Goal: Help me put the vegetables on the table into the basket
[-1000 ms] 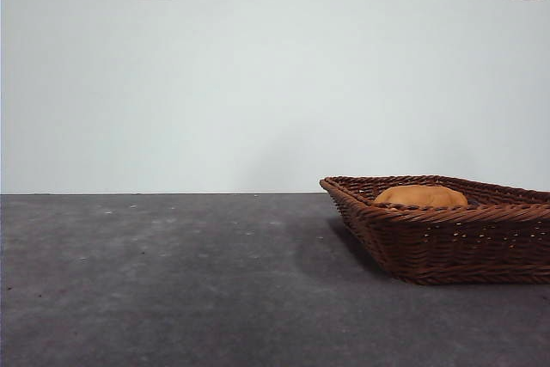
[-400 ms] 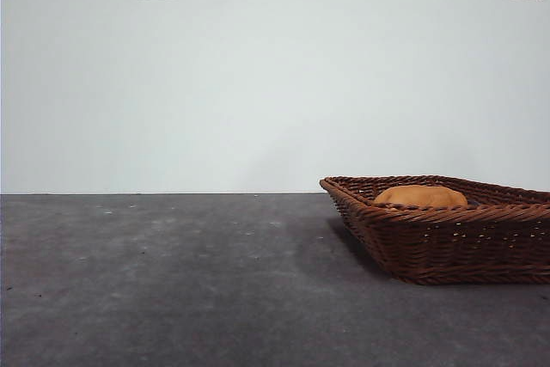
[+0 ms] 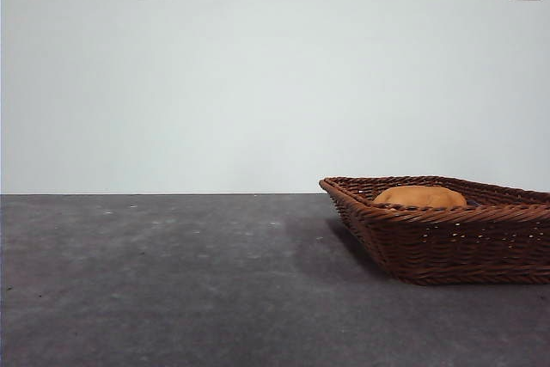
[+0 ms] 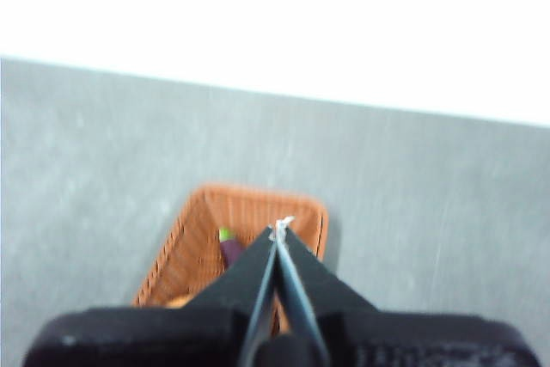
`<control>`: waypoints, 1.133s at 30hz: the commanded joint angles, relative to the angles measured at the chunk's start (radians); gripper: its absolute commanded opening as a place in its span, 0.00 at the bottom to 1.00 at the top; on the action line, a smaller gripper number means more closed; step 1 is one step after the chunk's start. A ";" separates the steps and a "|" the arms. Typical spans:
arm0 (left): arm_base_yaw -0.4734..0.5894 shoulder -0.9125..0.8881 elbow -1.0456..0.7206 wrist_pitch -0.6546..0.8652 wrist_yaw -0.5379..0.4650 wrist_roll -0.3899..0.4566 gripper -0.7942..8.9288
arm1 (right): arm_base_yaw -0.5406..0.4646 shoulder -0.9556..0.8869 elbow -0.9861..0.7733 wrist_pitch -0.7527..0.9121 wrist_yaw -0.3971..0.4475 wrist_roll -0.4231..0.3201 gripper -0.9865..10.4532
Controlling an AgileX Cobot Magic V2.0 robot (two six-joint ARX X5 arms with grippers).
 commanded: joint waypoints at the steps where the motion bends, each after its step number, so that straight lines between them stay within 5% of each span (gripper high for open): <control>1: -0.002 0.000 -0.010 0.007 0.005 -0.007 0.08 | 0.000 -0.111 -0.137 0.079 0.001 0.022 0.09; 14: -0.002 0.009 -0.010 0.007 0.005 -0.007 0.08 | -0.001 -0.512 -0.869 0.578 0.027 0.176 0.09; 27: -0.002 0.020 -0.010 0.007 0.005 -0.007 0.08 | -0.001 -0.669 -1.152 0.576 0.027 0.195 0.09; 34: -0.002 0.029 -0.010 0.008 0.005 -0.007 0.08 | -0.002 -0.669 -1.155 0.593 0.046 0.191 0.09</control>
